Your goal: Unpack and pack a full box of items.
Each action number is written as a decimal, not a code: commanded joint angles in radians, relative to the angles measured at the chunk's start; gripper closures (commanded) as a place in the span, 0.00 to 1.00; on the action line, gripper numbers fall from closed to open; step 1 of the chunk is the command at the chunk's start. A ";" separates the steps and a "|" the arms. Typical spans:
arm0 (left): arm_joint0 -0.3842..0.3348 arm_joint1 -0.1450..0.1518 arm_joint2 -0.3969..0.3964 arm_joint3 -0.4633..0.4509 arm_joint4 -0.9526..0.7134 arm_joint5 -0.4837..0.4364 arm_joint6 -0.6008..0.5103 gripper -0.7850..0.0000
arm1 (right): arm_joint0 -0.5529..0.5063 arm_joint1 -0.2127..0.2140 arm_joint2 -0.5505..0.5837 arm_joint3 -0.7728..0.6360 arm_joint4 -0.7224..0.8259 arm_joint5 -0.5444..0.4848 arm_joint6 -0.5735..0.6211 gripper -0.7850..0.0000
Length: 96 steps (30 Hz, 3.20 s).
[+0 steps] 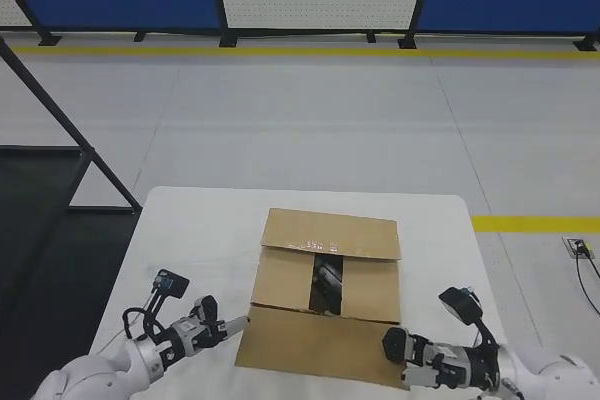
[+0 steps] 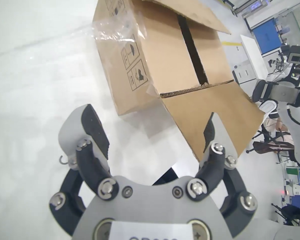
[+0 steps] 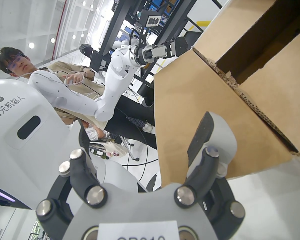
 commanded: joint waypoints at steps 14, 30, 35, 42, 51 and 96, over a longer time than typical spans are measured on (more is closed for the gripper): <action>-0.089 0.008 0.109 0.109 0.041 0.048 -0.048 0.00 | 0.028 0.034 -0.074 0.066 -0.011 -0.027 -0.027 0.00; -0.100 0.012 0.144 0.134 0.080 0.066 -0.014 0.00 | 0.055 0.048 -0.016 0.036 0.331 0.093 -0.010 0.00; -0.100 0.012 0.144 0.134 0.080 0.066 -0.014 0.00 | 0.055 0.048 -0.016 0.036 0.331 0.093 -0.010 0.00; -0.100 0.012 0.144 0.134 0.080 0.066 -0.014 0.00 | 0.066 0.049 -0.019 0.017 0.347 0.185 -0.025 0.00; -0.100 0.012 0.144 0.134 0.080 0.066 -0.014 0.00 | 0.209 0.029 -0.131 0.102 0.183 0.473 -0.311 0.00; -0.100 0.012 0.144 0.134 0.080 0.066 -0.014 0.00 | 0.586 -0.087 -0.364 0.342 0.174 0.464 -0.677 0.00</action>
